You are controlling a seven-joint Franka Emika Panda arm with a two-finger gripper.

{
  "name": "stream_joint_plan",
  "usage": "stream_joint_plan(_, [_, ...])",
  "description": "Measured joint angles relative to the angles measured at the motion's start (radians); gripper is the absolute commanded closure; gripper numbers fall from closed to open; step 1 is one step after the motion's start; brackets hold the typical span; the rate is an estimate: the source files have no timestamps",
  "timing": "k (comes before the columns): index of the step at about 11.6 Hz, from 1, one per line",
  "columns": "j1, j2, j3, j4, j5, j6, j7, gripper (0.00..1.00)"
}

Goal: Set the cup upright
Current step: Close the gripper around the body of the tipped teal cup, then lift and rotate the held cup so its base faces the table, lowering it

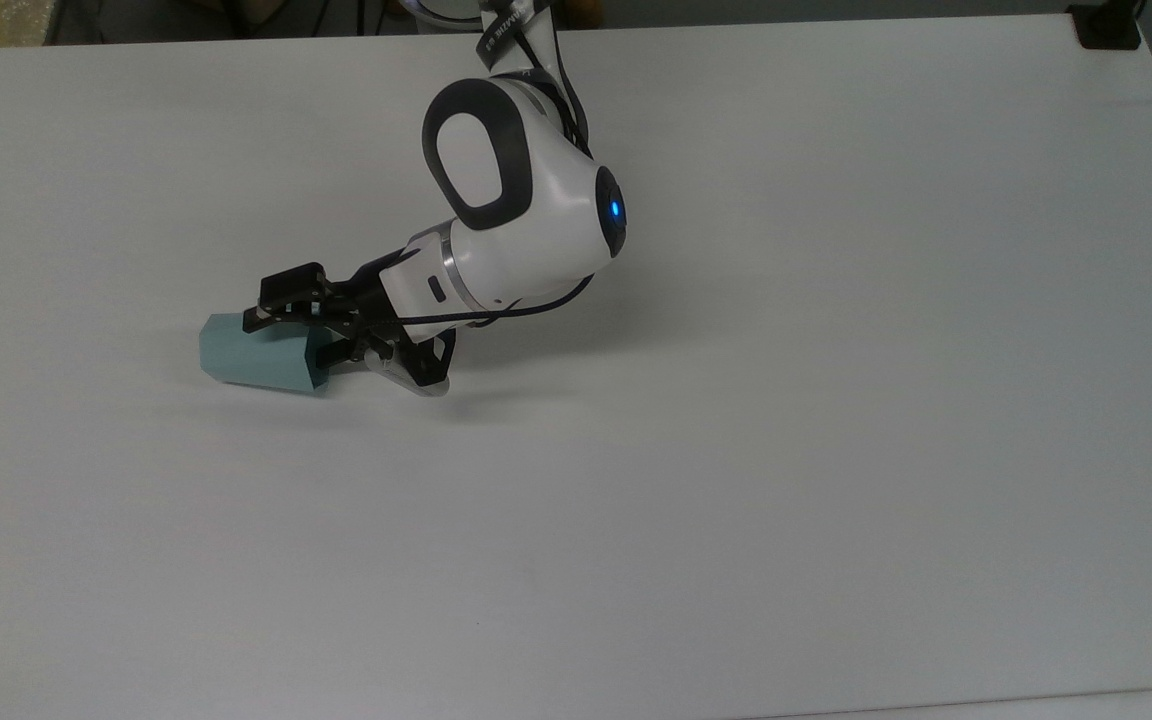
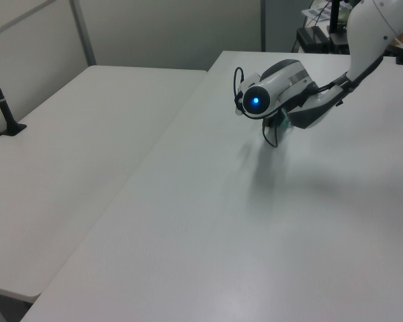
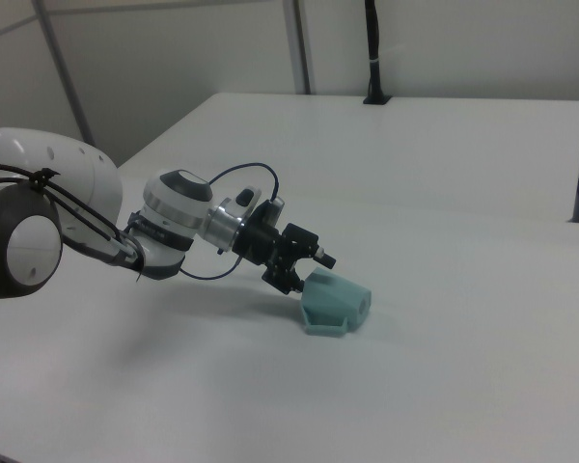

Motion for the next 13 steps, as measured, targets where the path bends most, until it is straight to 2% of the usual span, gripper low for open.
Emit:
stream_joint_plan(3, [-0.009, 0.001, 0.0, -0.006, -0.011, -0.009, 0.001, 0.29])
stream_joint_plan(4, [-0.014, 0.003, 0.0, -0.012, -0.022, -0.009, 0.008, 0.37])
stream_joint_plan(5, [-0.018, 0.004, 0.0, -0.015, -0.027, -0.009, 0.017, 0.51])
stream_joint_plan(7, [-0.025, 0.009, 0.0, -0.02, -0.037, -0.009, 0.021, 0.92])
stream_joint_plan(8, [-0.026, 0.01, 0.0, -0.024, -0.04, -0.009, 0.022, 1.0])
stream_joint_plan(11, [-0.023, 0.002, 0.0, -0.023, -0.077, -0.05, 0.023, 1.0])
stream_joint_plan(13, [-0.022, 0.002, 0.0, -0.024, -0.077, -0.05, 0.023, 1.0])
